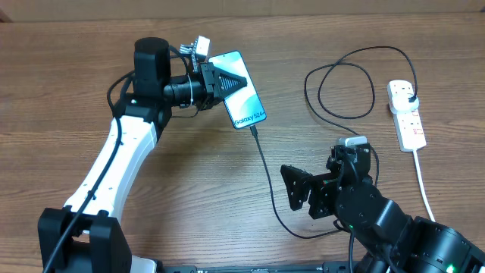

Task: Plug charger to phone and switch on socket
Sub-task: 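Lower the cabled phone toward the table with the left gripper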

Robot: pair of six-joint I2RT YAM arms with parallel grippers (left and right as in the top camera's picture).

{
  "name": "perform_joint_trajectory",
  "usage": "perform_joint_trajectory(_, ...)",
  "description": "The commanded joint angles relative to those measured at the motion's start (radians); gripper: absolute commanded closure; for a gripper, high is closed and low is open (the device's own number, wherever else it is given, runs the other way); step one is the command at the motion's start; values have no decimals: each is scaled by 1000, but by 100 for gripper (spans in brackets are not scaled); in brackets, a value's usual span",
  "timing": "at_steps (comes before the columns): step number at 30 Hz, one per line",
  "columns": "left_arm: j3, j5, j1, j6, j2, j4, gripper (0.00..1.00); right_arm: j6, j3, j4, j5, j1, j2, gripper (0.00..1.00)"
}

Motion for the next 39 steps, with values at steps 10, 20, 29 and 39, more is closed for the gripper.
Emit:
perform_joint_trajectory(10,254,-193,-65,655,253,-634,96,12,27,11,42,-3,-8,0)
perform_joint_trajectory(20,289,-212,-64,823,482,-721,96,12,26,7,42,-3,-8,0)
perform_joint_trajectory(29,283,-330,-66,822,536,-718,96,11,26,7,42,-3,-8,0)
perform_joint_trajectory(39,281,-211,-66,819,539,-684,96,11,25,-28,41,-3,28,0)
